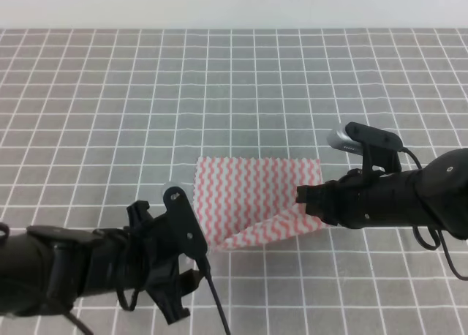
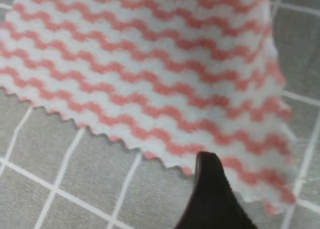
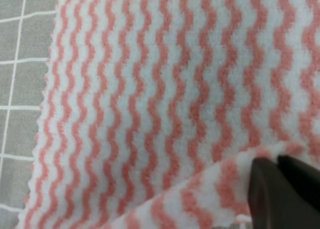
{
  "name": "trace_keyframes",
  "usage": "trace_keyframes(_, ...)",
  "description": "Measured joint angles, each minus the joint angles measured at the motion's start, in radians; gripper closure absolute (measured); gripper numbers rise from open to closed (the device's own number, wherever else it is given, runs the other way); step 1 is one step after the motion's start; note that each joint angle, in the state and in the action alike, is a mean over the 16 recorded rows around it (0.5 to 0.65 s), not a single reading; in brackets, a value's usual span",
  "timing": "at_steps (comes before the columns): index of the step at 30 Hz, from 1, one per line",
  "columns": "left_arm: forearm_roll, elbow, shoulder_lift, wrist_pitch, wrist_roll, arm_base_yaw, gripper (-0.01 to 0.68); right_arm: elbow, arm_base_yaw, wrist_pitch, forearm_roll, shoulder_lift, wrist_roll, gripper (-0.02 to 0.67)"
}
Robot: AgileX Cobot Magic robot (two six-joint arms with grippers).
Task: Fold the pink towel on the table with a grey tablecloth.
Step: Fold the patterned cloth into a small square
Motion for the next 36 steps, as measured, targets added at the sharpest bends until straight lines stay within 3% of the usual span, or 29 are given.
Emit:
trace_keyframes(13,0.000,-0.021,0.045,-0.002,0.021,0.000,0.322,0.000,0.000,0.003,-0.005,0.000,0.000,0.664)
trace_keyframes(28,-0.002,-0.024,0.043,0.005,0.061,0.000,0.602,0.000,0.000,0.001,-0.006,0.000,0.000,0.663)
trace_keyframes(36,0.004,-0.050,0.046,-0.003,-0.005,0.000,0.670,-0.002,0.000,-0.005,-0.007,0.001,0.003,0.663)
